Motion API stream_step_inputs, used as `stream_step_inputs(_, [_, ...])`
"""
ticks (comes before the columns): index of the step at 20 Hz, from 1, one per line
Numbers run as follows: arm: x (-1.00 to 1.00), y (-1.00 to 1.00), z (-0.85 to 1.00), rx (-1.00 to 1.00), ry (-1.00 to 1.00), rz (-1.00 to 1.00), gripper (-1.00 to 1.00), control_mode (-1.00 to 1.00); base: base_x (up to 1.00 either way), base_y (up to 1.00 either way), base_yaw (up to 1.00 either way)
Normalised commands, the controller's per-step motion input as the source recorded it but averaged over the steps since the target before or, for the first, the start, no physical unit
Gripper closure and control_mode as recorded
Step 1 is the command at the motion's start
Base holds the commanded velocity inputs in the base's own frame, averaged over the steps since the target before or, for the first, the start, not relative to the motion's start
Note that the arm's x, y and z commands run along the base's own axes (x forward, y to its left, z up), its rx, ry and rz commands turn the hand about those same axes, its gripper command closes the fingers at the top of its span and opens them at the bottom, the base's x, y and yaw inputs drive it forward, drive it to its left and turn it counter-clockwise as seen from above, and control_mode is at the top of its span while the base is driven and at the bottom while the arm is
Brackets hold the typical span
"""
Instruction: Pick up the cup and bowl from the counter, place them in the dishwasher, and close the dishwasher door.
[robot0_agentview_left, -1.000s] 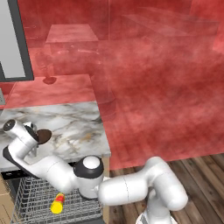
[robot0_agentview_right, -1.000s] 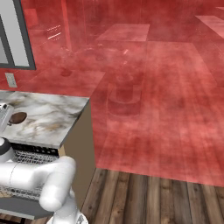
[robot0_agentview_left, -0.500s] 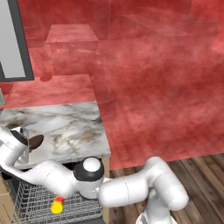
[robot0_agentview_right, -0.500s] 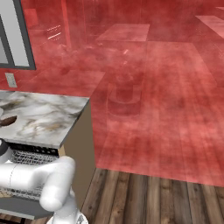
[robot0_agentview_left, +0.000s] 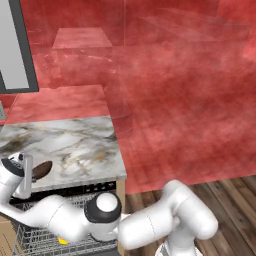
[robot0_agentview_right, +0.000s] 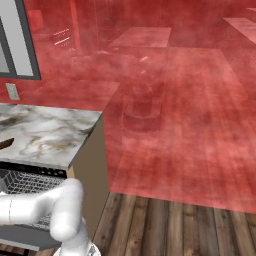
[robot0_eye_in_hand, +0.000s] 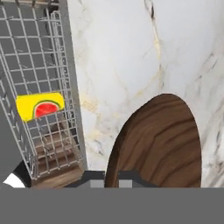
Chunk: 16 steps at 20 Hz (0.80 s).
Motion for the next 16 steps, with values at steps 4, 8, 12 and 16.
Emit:
stream_step_inputs(4, [-0.46, -0.66, 0.0, 0.01, -0.05, 0.0, 1.0, -1.0, 0.0, 0.0, 0.0])
stream_step_inputs(8, [-0.39, -0.53, -0.1, 0.04, 0.0, 0.0, 1.0, -1.0, 0.0, 0.0, 0.0])
stream_step_inputs(12, [-0.42, -0.38, -0.11, 0.06, 0.0, 0.04, 1.0, -1.0, 0.0, 0.0, 0.0])
stream_step_inputs(16, [-0.43, -0.2, -0.13, 0.06, 0.0, 0.1, 1.0, -1.0, 0.0, 0.0, 0.0])
